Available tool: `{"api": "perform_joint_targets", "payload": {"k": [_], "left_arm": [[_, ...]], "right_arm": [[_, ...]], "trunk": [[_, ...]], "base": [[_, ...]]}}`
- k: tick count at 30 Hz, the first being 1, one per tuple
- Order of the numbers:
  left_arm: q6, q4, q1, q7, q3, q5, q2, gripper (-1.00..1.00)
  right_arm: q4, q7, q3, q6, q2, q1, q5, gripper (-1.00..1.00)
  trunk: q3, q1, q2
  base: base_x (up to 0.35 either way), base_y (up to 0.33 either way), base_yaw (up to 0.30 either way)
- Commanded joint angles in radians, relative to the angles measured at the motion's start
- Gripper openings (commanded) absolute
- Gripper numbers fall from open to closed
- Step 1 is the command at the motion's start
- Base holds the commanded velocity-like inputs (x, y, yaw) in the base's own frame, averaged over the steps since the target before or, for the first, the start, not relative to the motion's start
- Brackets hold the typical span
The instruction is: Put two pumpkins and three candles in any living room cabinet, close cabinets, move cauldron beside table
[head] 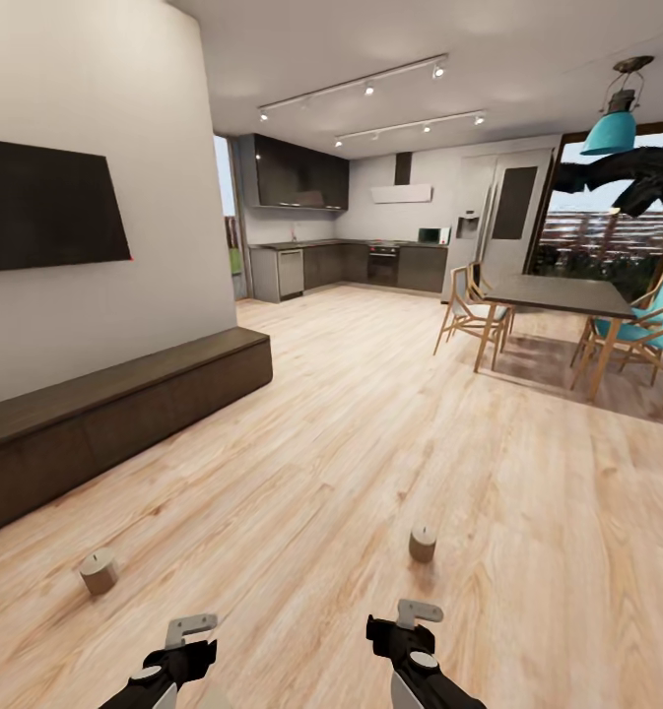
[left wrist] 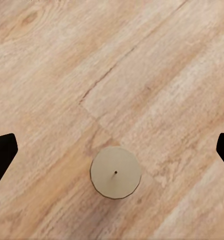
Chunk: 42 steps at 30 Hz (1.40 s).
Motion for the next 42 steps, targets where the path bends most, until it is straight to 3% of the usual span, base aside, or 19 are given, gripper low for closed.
{"api": "perform_joint_targets", "payload": {"k": [1,42], "left_arm": [[-0.003,0.001,-0.001,0.004,-0.007,0.009,0.0,1.0],[-0.003,0.001,-0.001,0.004,-0.008,0.009,0.001,1.0]], "right_arm": [[0.001,-0.005,0.008,-0.005,0.0,-0.001,-0.011,1.0],[0.001,-0.005,0.008,-0.005,0.0,-0.001,-0.011,1.0]], "trunk": [[-0.001,0.0,0.0],[0.0,0.0,0.0]], "base": [[0.124,-0.038,0.003],[0.071,-0.054,0.0]]}}
